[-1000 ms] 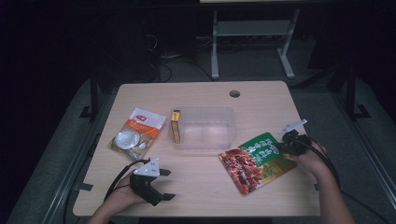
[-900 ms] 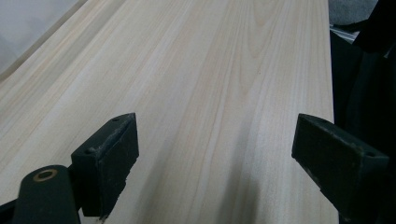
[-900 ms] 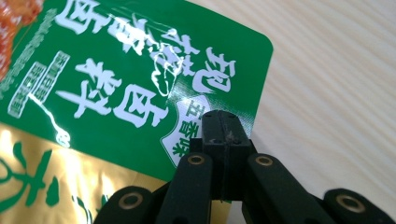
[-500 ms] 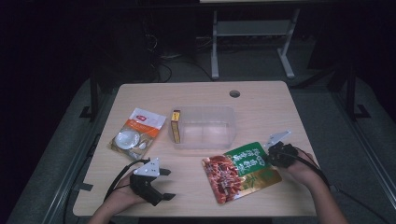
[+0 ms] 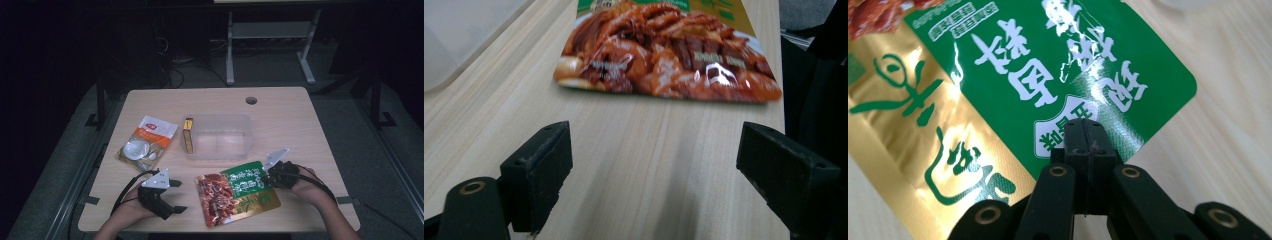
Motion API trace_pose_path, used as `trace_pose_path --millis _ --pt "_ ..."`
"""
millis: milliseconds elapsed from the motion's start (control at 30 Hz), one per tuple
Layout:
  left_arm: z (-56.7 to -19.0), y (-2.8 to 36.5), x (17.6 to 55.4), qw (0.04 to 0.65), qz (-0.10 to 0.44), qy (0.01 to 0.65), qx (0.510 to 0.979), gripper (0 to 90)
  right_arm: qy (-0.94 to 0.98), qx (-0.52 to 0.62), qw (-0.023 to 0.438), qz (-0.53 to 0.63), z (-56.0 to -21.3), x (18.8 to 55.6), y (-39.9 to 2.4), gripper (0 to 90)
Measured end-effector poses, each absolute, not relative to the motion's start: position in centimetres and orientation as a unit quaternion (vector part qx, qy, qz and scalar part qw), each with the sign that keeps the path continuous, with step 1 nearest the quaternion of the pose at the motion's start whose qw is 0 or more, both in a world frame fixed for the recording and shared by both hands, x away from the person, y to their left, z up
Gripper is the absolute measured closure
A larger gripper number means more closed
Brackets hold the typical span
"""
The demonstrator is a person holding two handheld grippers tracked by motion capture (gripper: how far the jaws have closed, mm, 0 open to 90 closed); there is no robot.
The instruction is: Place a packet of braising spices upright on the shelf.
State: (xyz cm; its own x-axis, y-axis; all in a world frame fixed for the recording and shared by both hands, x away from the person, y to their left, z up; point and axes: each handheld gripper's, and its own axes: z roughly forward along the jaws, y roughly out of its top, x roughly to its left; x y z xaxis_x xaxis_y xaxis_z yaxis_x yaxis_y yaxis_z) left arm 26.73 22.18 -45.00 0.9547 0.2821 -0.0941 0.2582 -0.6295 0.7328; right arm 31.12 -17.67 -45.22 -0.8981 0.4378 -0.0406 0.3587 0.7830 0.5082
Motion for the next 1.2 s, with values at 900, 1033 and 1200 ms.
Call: trace_pose_path --millis 900,1033,1200 --pt "-42.7 19.6 28.5 0.421 0.017 0.154 0.894 13.1 0.892 0.284 0.07 0.345 -44.3 27.3 -19.6 46.5" --pt "-43.0 17.7 29.5 0.402 0.01 0.136 0.905 13.3 0.884 0.303 0.079 0.348 -44.4 26.3 -20.8 41.1" --pt "-44.0 15.7 30.4 0.366 0.011 0.126 0.922 13.2 0.88 0.307 0.087 0.35 -44.4 25.5 -21.7 38.8"
